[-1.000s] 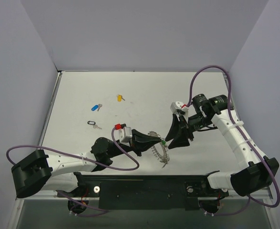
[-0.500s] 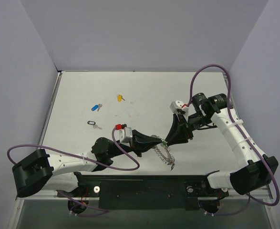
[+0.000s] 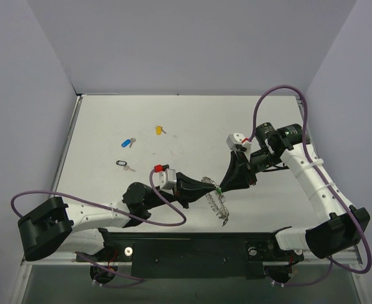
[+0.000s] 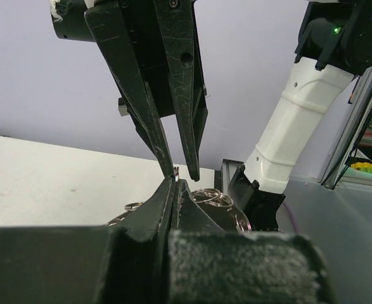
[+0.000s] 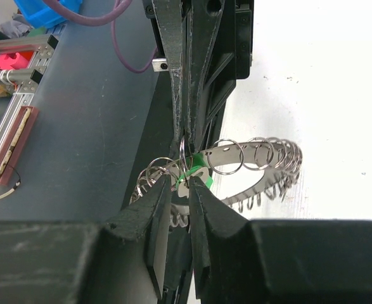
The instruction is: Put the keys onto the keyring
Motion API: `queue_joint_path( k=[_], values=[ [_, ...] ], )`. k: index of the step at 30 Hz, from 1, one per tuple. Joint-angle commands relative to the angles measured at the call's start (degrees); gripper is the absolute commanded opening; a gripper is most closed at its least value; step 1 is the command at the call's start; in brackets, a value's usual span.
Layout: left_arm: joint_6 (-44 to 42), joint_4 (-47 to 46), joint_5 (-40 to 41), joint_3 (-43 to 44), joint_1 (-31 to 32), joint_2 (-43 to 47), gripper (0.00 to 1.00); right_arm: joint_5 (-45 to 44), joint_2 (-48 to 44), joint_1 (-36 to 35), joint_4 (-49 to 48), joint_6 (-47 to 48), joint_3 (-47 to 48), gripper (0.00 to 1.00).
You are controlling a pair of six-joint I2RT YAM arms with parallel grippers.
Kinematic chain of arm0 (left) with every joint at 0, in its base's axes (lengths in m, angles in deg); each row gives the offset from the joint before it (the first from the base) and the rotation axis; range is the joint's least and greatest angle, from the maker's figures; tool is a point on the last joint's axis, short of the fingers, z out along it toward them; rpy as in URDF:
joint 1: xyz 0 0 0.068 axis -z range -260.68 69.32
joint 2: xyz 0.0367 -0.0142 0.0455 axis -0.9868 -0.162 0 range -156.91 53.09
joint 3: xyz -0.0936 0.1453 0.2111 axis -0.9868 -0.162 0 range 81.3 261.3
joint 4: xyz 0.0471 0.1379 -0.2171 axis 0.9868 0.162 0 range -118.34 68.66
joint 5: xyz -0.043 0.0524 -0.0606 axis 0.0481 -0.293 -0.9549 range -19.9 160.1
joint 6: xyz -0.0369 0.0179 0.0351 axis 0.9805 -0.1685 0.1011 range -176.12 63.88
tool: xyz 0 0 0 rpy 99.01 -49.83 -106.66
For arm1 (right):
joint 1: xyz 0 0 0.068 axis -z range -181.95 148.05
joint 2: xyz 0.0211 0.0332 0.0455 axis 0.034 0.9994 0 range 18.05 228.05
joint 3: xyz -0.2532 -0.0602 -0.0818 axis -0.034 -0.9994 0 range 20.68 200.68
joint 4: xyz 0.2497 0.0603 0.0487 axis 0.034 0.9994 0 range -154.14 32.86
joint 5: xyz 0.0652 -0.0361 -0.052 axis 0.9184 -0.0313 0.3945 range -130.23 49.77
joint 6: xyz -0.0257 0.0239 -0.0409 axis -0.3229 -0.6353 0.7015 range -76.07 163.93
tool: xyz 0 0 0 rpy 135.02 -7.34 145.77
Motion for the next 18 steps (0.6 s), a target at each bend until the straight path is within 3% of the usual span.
queue_joint_path(
  k=[1, 7, 18],
  values=[
    [0.93, -5.96, -0.85, 2.76, -0.36, -0.06, 0.00, 3.22, -0.42, 0.06, 6.65, 1.26, 1.88, 0.12],
    [0.76, -5.96, -1.29, 2.50, -0.45, 0.12, 0.00, 3.13, -0.69, 0.24, 6.56, 1.00, 1.71, 0.00],
    [1.20, -2.89, -6.47, 2.76, -3.52, 2.84, 0.00, -1.34, -1.74, -1.08, -1.16, -11.73, 1.18, 0.00]
  ],
)
